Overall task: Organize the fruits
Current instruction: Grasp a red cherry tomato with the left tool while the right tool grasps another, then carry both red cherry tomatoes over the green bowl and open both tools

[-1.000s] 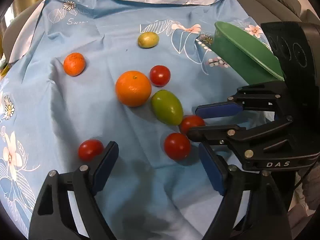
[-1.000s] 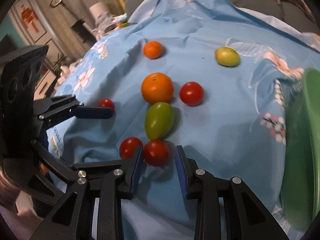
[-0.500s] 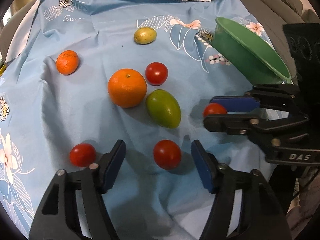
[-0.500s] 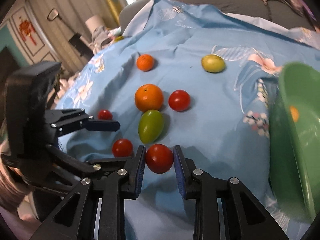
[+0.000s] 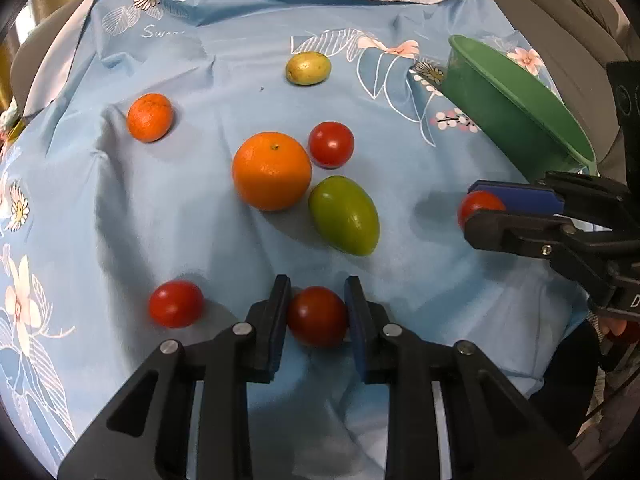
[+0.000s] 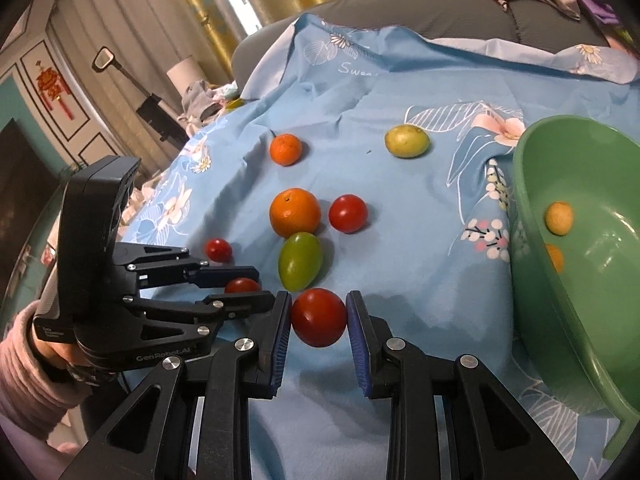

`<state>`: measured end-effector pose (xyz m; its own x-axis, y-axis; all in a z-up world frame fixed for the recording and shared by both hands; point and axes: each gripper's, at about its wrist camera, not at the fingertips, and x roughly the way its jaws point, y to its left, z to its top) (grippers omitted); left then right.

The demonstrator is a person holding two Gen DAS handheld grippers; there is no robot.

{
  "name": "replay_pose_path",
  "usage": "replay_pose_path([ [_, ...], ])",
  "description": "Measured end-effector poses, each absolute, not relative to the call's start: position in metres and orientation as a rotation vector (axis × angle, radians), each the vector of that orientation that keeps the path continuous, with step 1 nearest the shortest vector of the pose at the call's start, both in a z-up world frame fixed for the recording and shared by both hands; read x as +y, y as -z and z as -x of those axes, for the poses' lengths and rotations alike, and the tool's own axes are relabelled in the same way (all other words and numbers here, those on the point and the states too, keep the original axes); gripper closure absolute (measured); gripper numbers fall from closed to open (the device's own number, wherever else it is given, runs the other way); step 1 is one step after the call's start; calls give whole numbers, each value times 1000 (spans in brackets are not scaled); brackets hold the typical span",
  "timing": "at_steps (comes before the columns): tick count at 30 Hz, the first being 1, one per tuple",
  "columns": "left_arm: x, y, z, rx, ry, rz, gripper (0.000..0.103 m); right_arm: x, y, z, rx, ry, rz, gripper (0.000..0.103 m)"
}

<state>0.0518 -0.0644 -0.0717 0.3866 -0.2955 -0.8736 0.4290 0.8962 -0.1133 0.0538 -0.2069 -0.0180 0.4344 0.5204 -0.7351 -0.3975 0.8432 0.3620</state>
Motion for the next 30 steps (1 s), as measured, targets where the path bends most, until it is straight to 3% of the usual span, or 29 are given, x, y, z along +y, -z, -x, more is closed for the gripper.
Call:
replay_pose_path([
  [16,-57,22,-28,979,480,-52,76,-221,-8,-34,882,-546,-160,73],
  [30,-115,-18,-42,905,566,-95,76,-270,-38,-18,753,-383,-173,73],
])
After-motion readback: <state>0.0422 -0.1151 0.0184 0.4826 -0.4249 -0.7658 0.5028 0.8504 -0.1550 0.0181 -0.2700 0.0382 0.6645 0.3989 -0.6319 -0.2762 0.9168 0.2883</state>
